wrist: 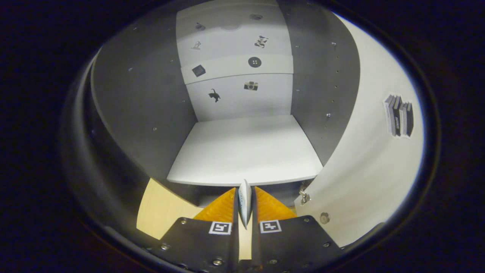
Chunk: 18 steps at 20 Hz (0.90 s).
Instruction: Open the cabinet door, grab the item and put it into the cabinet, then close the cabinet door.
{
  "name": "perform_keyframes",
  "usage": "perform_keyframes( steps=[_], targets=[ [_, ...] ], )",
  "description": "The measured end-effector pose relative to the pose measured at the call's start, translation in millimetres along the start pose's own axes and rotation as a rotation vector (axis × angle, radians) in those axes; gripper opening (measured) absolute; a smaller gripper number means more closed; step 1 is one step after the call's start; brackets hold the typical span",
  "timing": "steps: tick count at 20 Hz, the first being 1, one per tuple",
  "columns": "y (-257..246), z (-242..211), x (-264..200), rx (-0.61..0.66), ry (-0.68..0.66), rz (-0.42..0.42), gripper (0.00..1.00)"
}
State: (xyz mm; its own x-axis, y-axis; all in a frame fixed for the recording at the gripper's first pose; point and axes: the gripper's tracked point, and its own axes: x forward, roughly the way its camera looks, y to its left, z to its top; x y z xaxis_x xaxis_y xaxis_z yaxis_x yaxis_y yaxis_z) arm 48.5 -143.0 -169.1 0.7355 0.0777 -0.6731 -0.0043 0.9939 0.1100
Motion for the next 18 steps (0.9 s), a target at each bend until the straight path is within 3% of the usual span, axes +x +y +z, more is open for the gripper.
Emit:
perform_keyframes(
  steps=[6, 18],
  targets=[
    [-3.8, 25.6, 15.1, 0.061, -0.013, -0.009, 0.13],
    [-10.6, 50.3, 46.6, 0.065, 0.026, -0.052, 0.13]
  ],
)
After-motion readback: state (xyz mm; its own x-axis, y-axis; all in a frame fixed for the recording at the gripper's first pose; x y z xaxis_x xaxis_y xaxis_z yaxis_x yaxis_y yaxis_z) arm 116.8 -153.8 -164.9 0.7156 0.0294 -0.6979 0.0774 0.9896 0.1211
